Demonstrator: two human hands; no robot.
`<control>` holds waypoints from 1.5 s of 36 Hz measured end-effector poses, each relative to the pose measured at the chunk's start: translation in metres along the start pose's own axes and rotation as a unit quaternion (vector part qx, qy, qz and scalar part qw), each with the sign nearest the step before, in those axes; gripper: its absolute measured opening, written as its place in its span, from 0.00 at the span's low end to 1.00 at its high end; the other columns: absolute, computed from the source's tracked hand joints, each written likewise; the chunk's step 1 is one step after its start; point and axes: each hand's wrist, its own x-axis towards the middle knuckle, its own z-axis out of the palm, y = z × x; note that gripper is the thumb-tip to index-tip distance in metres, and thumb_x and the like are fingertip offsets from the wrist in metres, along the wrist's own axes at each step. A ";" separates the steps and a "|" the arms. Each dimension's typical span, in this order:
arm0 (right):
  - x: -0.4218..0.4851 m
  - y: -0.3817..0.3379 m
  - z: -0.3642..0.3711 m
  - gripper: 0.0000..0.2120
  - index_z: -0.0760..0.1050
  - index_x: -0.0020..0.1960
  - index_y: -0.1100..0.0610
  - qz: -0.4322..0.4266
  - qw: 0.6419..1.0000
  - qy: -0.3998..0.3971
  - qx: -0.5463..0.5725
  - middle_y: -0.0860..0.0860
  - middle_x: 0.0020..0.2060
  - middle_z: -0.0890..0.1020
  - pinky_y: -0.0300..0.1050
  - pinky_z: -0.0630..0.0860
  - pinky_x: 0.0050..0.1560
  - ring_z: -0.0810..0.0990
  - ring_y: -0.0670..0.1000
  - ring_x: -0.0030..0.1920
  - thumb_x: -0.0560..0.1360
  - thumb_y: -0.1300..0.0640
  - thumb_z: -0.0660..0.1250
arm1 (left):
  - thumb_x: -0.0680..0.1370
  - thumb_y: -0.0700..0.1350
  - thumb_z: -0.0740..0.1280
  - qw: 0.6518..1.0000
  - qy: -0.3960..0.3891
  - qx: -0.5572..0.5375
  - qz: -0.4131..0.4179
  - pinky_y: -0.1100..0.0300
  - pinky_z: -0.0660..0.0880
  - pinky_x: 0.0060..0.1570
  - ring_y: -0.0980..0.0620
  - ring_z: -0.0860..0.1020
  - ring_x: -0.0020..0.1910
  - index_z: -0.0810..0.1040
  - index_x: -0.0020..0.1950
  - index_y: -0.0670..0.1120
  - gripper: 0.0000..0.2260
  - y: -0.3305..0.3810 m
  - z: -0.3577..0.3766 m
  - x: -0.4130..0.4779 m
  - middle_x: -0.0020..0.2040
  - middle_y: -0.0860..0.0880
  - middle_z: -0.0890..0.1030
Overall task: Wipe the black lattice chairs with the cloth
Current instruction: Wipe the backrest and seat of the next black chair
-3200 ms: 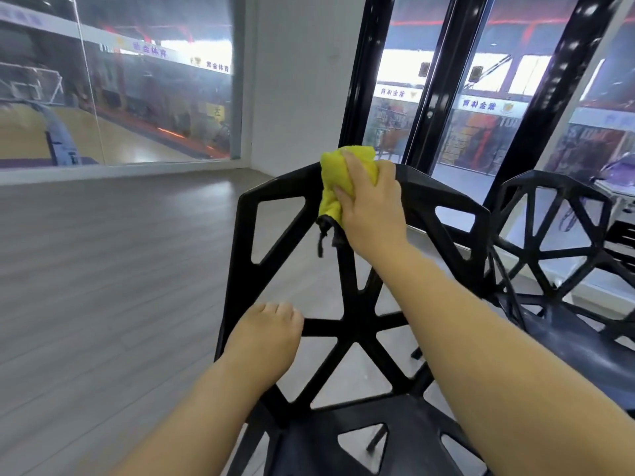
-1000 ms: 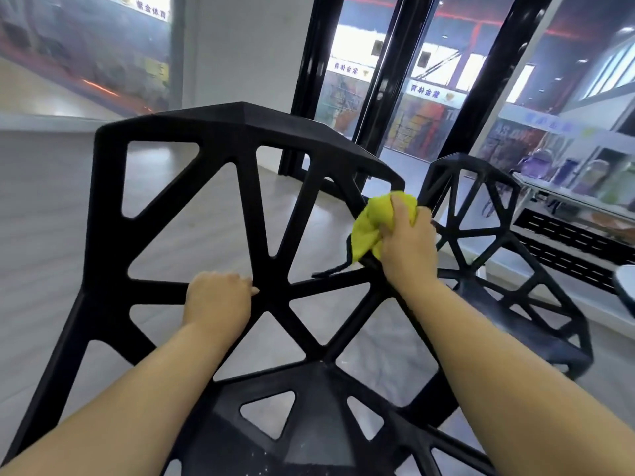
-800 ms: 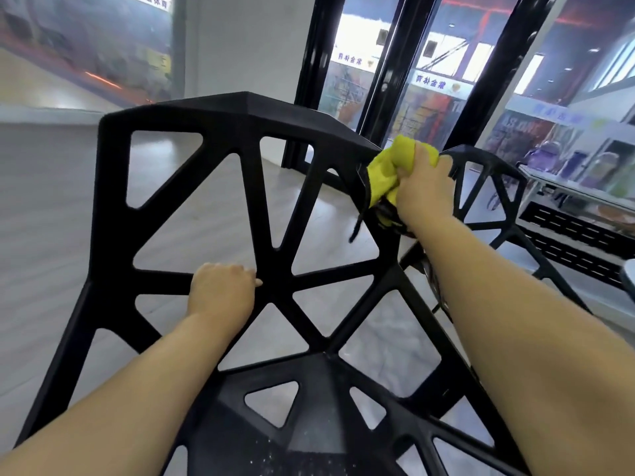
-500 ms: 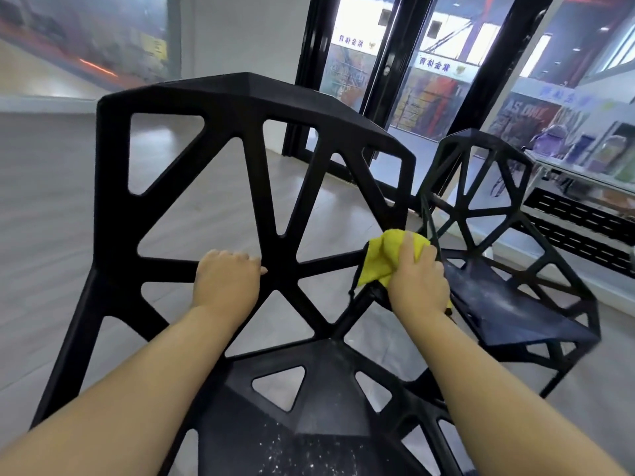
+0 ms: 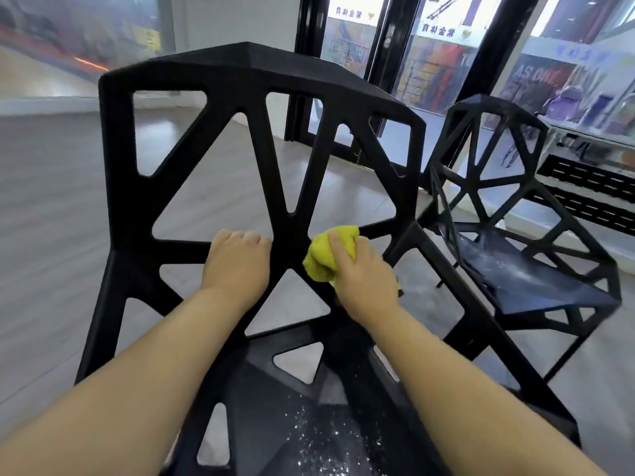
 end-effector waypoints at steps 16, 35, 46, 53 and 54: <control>-0.018 -0.067 0.019 0.33 0.61 0.72 0.57 0.042 0.992 -0.050 0.107 0.65 0.61 0.71 0.46 0.67 0.29 0.78 0.63 0.40 0.71 0.56 0.69 | 0.74 0.37 0.56 0.999 -0.038 -0.023 -0.002 0.59 0.60 0.52 0.50 0.74 0.55 0.72 0.56 0.49 0.14 -0.001 -0.010 -0.003 0.51 0.52 0.76; -0.012 0.036 -0.025 0.28 0.66 0.68 0.59 0.131 0.986 -0.057 -0.085 0.65 0.54 0.71 0.51 0.66 0.31 0.75 0.64 0.42 0.70 0.64 0.66 | 0.65 0.36 0.72 0.997 0.042 -0.049 -0.046 0.56 0.57 0.45 0.43 0.76 0.38 0.78 0.42 0.44 0.09 0.005 0.003 -0.018 0.36 0.47 0.77; 0.026 0.067 -0.054 0.27 0.54 0.74 0.58 0.216 0.968 -0.066 -0.108 0.65 0.66 0.61 0.53 0.70 0.46 0.74 0.66 0.54 0.77 0.60 0.58 | 0.64 0.34 0.72 0.997 0.039 -0.047 -0.047 0.55 0.57 0.44 0.42 0.75 0.37 0.77 0.40 0.44 0.09 0.007 0.005 -0.014 0.34 0.47 0.76; -0.032 0.016 -0.011 0.28 0.53 0.75 0.56 0.131 0.958 -0.245 -0.063 0.63 0.70 0.57 0.49 0.68 0.44 0.75 0.63 0.55 0.77 0.59 0.58 | 0.71 0.35 0.64 0.998 0.031 -0.043 -0.041 0.55 0.56 0.47 0.42 0.74 0.43 0.78 0.47 0.44 0.08 0.004 0.006 -0.015 0.40 0.47 0.77; -0.045 0.005 -0.002 0.27 0.54 0.74 0.56 0.121 0.953 -0.274 -0.041 0.61 0.68 0.59 0.49 0.68 0.43 0.75 0.63 0.55 0.77 0.58 0.59 | 0.71 0.35 0.59 0.998 0.025 -0.046 -0.040 0.55 0.56 0.49 0.43 0.74 0.46 0.78 0.51 0.44 0.12 0.004 0.003 -0.017 0.43 0.47 0.77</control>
